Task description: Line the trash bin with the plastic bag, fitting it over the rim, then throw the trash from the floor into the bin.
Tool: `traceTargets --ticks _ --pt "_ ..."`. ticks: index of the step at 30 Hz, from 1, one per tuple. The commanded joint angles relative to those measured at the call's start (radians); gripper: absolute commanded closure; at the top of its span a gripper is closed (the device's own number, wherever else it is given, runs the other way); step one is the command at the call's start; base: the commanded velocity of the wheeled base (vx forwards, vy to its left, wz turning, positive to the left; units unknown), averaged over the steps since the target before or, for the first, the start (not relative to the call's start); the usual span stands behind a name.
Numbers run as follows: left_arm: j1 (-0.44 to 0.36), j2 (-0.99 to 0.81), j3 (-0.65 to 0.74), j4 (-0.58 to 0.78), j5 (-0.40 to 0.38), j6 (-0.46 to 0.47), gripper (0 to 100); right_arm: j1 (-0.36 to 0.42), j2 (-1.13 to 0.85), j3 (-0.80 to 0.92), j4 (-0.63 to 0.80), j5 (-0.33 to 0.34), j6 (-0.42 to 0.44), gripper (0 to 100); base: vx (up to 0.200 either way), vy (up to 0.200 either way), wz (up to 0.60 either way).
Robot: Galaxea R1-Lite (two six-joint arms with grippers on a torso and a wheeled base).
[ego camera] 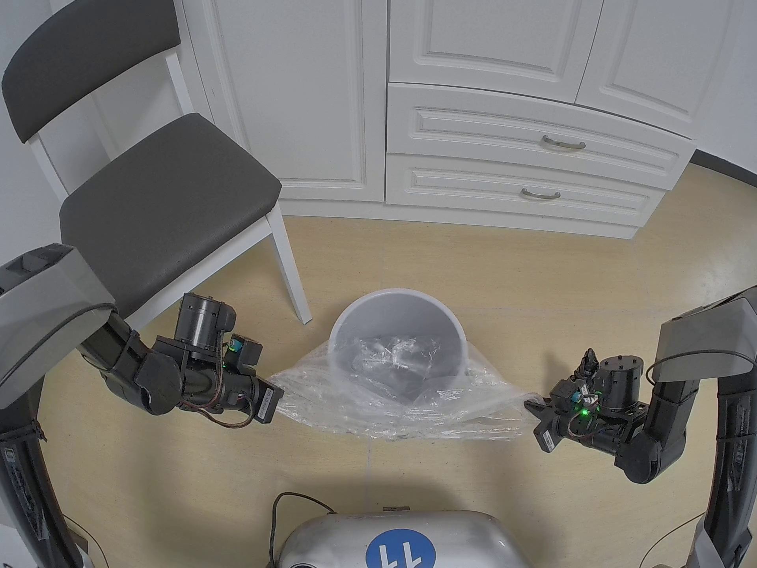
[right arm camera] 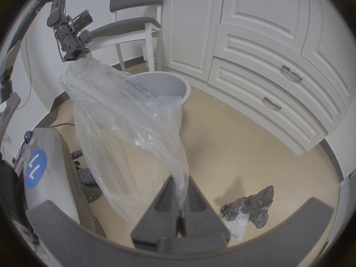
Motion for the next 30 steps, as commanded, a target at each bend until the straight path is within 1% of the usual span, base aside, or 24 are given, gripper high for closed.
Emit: traceTargets --ticks 1,2,5,6,9,10,11,15,18,20,23,25,27,28,30 --pt "-0.006 0.038 -0.009 -0.007 0.000 0.001 100 0.010 0.033 -0.005 0.004 -0.001 -0.001 100 0.000 0.000 0.00" --pt "-0.021 0.083 -0.026 -0.013 0.007 -0.003 100 0.016 0.062 -0.020 0.003 -0.008 -0.001 100 0.000 0.000 0.00" --pt "-0.031 0.138 -0.043 -0.043 0.017 -0.008 100 0.027 0.100 -0.046 0.000 -0.010 0.000 100 0.000 0.000 0.00" --pt "-0.037 0.172 -0.048 -0.076 0.026 -0.019 100 0.028 0.123 -0.063 -0.006 -0.011 0.002 100 0.000 0.000 0.00" --pt "-0.051 0.213 -0.055 -0.134 0.044 -0.055 100 0.028 0.145 -0.089 -0.009 -0.017 0.005 100 0.000 0.000 0.00" --pt "-0.060 0.239 -0.063 -0.183 0.067 -0.094 100 0.028 0.156 -0.108 -0.009 -0.030 0.009 100 0.000 0.000 0.00" --pt "-0.066 0.251 -0.065 -0.209 0.081 -0.112 100 0.028 0.162 -0.117 -0.009 -0.037 0.013 100 0.000 0.000 0.00" --pt "-0.081 0.288 -0.072 -0.266 0.106 -0.131 100 0.045 0.199 -0.149 -0.040 -0.060 0.060 100 0.000 0.000 0.00" --pt "-0.089 0.305 -0.086 -0.281 0.106 -0.140 100 0.053 0.239 -0.175 -0.094 -0.065 0.083 100 0.000 0.000 0.00" --pt "-0.089 0.314 -0.105 -0.298 0.107 -0.174 100 0.054 0.266 -0.195 -0.132 -0.067 0.083 100 0.000 0.000 0.00" --pt "-0.086 0.311 -0.131 -0.321 0.130 -0.250 100 0.054 0.281 -0.226 -0.132 -0.096 0.088 100 0.000 0.000 0.00" --pt "-0.083 0.308 -0.140 -0.327 0.132 -0.267 100 0.054 0.275 -0.232 -0.132 -0.106 0.091 100 0.000 0.000 0.00" --pt "-0.077 0.300 -0.147 -0.332 0.132 -0.284 100 0.056 0.265 -0.239 -0.132 -0.116 0.108 100 0.000 0.000 0.00" --pt "-0.060 0.274 -0.149 -0.353 0.132 -0.304 100 0.056 0.232 -0.246 -0.132 -0.120 0.146 100 0.000 0.000 0.00" --pt "-0.049 0.258 -0.147 -0.370 0.130 -0.310 100 0.056 0.209 -0.249 -0.132 -0.125 0.166 100 0.000 0.000 0.00"
